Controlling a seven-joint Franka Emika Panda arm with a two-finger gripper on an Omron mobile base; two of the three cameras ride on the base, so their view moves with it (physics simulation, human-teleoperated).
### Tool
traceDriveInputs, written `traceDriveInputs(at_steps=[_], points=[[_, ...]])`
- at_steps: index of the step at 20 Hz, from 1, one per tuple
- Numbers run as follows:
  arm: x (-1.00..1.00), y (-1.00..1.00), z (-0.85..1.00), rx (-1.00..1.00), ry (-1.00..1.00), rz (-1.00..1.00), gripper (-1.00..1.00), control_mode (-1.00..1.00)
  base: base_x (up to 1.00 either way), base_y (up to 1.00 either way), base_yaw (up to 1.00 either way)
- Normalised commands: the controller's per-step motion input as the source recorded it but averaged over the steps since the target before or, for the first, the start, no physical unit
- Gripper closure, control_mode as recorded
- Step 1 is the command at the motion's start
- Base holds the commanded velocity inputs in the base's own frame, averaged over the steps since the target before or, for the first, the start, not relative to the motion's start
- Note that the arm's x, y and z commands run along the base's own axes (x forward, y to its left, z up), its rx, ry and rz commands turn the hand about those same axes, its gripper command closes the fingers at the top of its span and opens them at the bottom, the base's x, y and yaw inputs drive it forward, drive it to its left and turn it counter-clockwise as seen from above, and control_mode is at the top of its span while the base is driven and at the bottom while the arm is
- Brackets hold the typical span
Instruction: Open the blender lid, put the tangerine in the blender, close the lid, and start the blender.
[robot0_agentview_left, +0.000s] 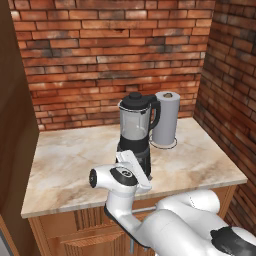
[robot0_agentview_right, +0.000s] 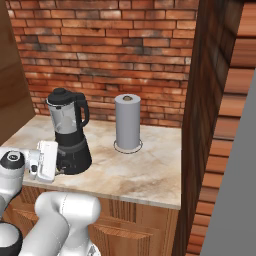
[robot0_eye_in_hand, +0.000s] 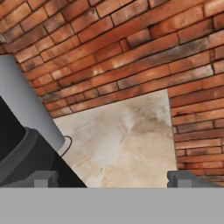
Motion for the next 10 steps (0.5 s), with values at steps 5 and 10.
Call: traceDriveInputs(at_steps=[5, 10], points=[[0.17, 0.0, -0.04, 0.0, -0.24, 0.06, -1.0, -1.0, 0.0, 0.0, 0.0], [0.16, 0.02, -0.05, 0.0, -0.25, 0.09, -1.0, -1.0, 0.0, 0.0, 0.0]])
